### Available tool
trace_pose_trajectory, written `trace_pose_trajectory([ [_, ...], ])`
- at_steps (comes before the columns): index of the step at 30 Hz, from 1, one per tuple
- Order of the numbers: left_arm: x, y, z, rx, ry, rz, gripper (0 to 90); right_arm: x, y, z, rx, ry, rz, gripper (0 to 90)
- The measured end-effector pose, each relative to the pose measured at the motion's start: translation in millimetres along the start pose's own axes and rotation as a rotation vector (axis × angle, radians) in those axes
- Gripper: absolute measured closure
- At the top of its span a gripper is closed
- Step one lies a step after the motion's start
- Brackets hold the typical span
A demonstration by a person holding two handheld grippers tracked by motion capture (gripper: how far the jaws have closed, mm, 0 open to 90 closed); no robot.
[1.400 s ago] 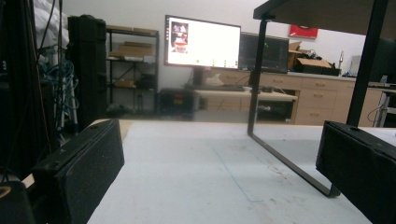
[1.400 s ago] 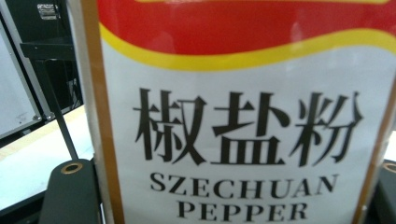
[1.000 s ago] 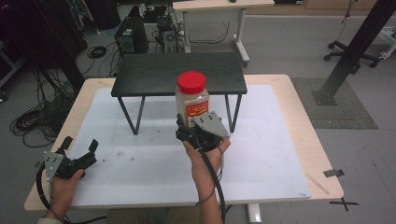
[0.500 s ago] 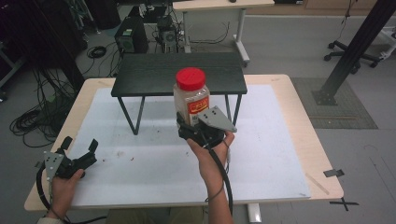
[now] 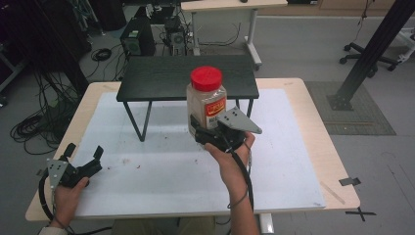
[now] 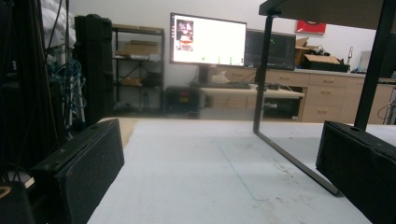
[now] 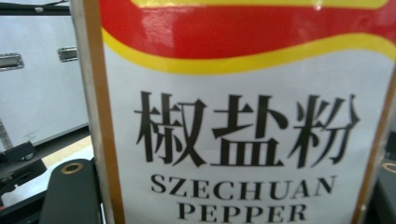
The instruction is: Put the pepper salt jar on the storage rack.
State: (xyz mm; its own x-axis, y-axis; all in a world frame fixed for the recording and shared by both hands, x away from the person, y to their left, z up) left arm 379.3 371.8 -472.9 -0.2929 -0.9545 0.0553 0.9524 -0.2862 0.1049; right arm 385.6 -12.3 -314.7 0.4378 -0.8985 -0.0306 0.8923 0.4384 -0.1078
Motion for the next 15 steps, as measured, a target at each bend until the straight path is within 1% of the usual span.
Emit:
trace_pose_trajectory([
  [3, -0.1, 0.4, -0.6, -0.007, 0.004, 0.006, 1.4, 1.5, -0.9, 4.5, 0.003, -0.006, 0.017, 24.9],
  [4, 0.1, 0.6, -0.8, -0.009, 0.006, 0.007, 1.4, 1.5, -0.9, 4.5, 0.003, -0.006, 0.017, 24.9],
  [5, 0.3, 0.8, -0.9, -0.012, 0.009, 0.008, 1.4, 3.1, -0.9, 6.6, 0.004, 0.000, 0.028, 24.9],
  [10, 1.4, 1.0, -1.1, -0.017, 0.037, 0.016, 1.4, 7.4, -1.4, 10.4, 0.008, 0.014, 0.044, 25.0],
  [15, 0.8, 1.2, -1.6, -0.023, 0.041, 0.026, 1.3, 13.1, -2.3, 15.6, 0.010, 0.019, 0.066, 25.0],
])
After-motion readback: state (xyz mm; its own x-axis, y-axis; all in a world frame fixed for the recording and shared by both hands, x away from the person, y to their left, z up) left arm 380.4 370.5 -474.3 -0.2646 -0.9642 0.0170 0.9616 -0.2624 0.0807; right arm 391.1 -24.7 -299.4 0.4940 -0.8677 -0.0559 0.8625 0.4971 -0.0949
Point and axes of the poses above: each handheld gripper's, and its own axes: y roughly forward along the jaws, z roughly out of its top, x roughly to its right, the point moved 10 cm from there along y, roughly forward along the jaws, and after that the axes turned 10 degrees about -z, right-handed, at the moved point
